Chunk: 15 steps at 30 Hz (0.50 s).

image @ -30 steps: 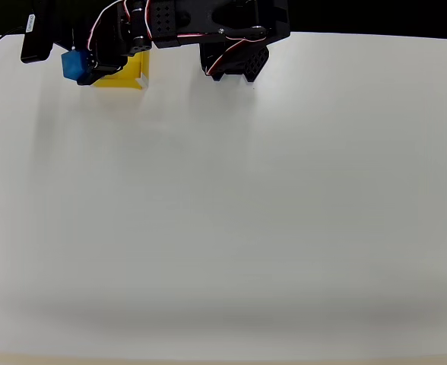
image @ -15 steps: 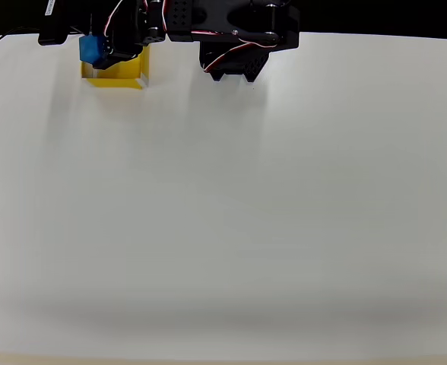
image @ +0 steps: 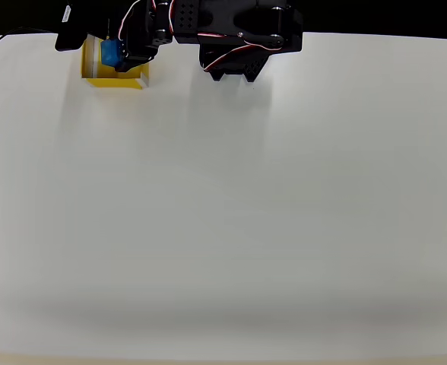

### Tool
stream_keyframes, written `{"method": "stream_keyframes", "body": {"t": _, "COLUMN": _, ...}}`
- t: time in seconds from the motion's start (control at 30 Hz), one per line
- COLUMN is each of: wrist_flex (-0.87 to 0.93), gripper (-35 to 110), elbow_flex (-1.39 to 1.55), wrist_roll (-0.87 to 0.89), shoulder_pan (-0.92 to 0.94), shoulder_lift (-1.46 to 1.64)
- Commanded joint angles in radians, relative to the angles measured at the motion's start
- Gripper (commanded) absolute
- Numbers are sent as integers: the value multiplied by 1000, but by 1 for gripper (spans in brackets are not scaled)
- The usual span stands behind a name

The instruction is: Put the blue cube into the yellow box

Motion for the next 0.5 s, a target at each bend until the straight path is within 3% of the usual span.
{"method": "stream_keyframes", "body": {"t": 0.0, "wrist_flex": 9, "gripper": 10, "elbow_flex": -25, "wrist_roll": -15, "shoulder_pan": 25, "shoulder_lift": 28}}
{"method": "stream_keyframes", "body": {"t": 0.47, "wrist_flex": -147, "gripper": 10, "elbow_flex": -63, "wrist_roll": -2, "shoulder_pan": 31, "shoulder_lift": -166}}
